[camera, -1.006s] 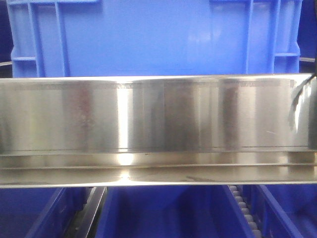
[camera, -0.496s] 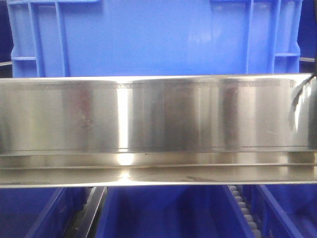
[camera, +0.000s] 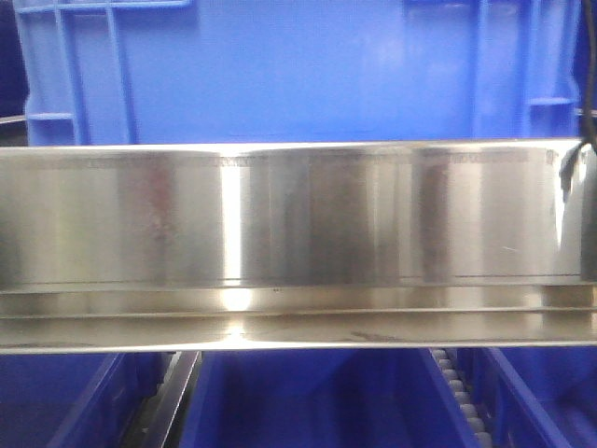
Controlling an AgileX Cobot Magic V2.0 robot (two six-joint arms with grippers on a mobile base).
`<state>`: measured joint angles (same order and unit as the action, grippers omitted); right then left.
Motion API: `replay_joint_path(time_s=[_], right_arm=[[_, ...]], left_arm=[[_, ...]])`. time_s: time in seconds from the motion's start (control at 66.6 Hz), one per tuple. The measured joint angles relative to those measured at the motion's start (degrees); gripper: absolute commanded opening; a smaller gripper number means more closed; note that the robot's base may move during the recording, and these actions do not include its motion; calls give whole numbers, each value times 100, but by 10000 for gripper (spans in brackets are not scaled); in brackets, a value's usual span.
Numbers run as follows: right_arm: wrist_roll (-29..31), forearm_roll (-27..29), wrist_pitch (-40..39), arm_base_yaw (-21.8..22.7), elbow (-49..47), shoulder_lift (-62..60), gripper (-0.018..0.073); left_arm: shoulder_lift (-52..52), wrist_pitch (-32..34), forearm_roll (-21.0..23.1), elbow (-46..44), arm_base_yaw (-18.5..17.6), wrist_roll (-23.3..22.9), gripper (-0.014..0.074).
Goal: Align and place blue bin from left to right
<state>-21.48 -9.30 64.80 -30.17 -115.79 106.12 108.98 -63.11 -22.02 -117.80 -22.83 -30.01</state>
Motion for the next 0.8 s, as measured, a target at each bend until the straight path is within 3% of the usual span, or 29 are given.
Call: replay_joint_path(time_s=[0.541, 0.796], right_arm=[[-129, -68, 26, -142, -98, -512, -79], [-418, -426, -15, -394, 500, -982, -79]], left_arm=[[-398, -607, -35, -410, -118, 0, -111], [-773, -570, -85, 113, -281, -96, -111]])
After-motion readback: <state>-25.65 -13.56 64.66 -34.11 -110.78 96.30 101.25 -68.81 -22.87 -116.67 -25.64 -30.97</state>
